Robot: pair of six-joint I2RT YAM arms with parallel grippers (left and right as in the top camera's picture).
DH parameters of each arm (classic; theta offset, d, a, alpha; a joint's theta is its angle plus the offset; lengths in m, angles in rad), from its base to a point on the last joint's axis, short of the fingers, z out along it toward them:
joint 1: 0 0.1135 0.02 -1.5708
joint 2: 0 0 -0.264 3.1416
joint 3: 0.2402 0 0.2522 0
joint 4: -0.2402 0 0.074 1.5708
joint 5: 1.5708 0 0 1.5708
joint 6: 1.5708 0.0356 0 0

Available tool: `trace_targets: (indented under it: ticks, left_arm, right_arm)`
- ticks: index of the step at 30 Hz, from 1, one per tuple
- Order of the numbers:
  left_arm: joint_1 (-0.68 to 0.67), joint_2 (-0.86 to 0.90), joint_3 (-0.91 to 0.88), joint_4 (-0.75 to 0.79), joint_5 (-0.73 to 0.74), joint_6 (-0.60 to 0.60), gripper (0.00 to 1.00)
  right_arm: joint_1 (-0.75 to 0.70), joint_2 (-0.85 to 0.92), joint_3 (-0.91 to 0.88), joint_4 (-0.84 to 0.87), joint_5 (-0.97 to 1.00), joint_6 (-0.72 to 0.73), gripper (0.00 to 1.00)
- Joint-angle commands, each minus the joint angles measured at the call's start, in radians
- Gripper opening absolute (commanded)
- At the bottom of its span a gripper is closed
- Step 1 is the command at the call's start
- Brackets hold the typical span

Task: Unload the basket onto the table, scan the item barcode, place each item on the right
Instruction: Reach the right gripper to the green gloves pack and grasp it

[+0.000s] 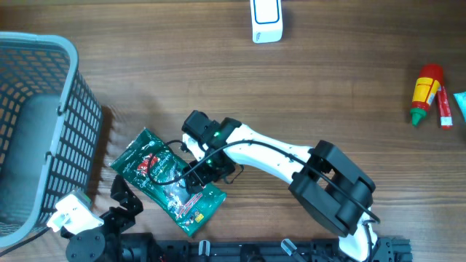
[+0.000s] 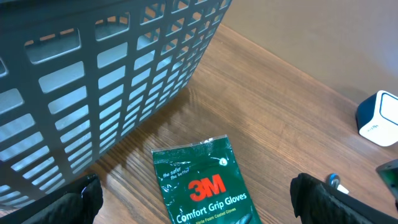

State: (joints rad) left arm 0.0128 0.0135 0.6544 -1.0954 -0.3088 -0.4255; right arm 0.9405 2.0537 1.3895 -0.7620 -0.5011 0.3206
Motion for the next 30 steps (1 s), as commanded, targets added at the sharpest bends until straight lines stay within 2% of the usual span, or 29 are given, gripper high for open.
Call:
trace_targets:
  ticks: [1,2,3,4,5,6,9,11,12,14,16,17,22,24,26,30]
  left_arm:
    - [-0.006,-0.007,-0.001,0.005,0.005,-0.009,1.0]
    - [-0.006,-0.007,-0.001,0.005,0.005,-0.009,1.0]
    - [-0.006,-0.007,-0.001,0.005,0.005,-0.009,1.0]
    - [-0.006,-0.007,-0.001,0.005,0.005,-0.009,1.0]
    - [-0.006,-0.007,-0.001,0.004,0.005,-0.009,1.0]
    - [-0.006,-0.007,-0.001,0.005,0.005,-0.009,1.0]
    - [-0.006,-0.007,-0.001,0.005,0.005,-0.009,1.0]
    - [-0.006,-0.007,-0.001,0.005,0.005,-0.009,1.0]
    - [-0.006,-0.007,-0.001,0.005,0.005,-0.009,1.0]
    - [-0.006,-0.007,-0.001,0.005,0.005,-0.009,1.0]
    - [-0.006,-0.007,-0.001,0.005,0.005,-0.009,1.0]
    - [-0.006,-0.007,-0.001,0.005,0.005,-0.009,1.0]
    - [-0.006,-0.007,-0.001,0.005,0.005,-0.009,1.0]
    - [-0.006,-0.007,-0.001,0.004,0.005,-0.009,1.0]
    - [-0.006,-0.007,-0.001,0.005,0.005,-0.009,1.0]
    - [-0.006,-0.007,-0.001,0.005,0.005,-0.009,1.0]
  right_arm:
    - [0.006,0.022,-0.009,-0.027,0.015,0.076,0.35]
    - [0.006,0.023,-0.01,-0.04,0.016,0.075,0.25]
    - [0.006,0.023,-0.014,-0.045,0.02,0.072,0.24]
    - [0.006,0.023,-0.023,-0.045,0.035,0.076,0.3]
    - [0.006,0.023,-0.04,-0.041,0.046,0.076,0.54]
    - [0.006,0.023,-0.053,-0.035,0.045,0.077,0.61]
    - [0.005,0.023,-0.067,-0.034,0.046,0.078,0.68]
    - [0.005,0.023,-0.067,-0.028,0.049,0.077,0.7]
    - [0.005,0.023,-0.067,-0.024,0.048,0.075,0.64]
    - [0.01,0.023,-0.067,-0.024,0.048,0.075,0.34]
    - [0.023,0.024,-0.068,-0.039,0.048,0.079,0.09]
    - [0.033,0.027,-0.069,-0.054,0.053,0.089,0.04]
    - [0.039,0.034,-0.069,-0.1,0.163,0.155,0.04]
    - [-0.003,0.029,-0.069,-0.156,0.293,0.251,0.04]
    - [-0.085,0.023,-0.068,-0.238,0.441,0.338,0.04]
    - [-0.271,0.022,-0.068,-0.308,0.607,0.309,0.04]
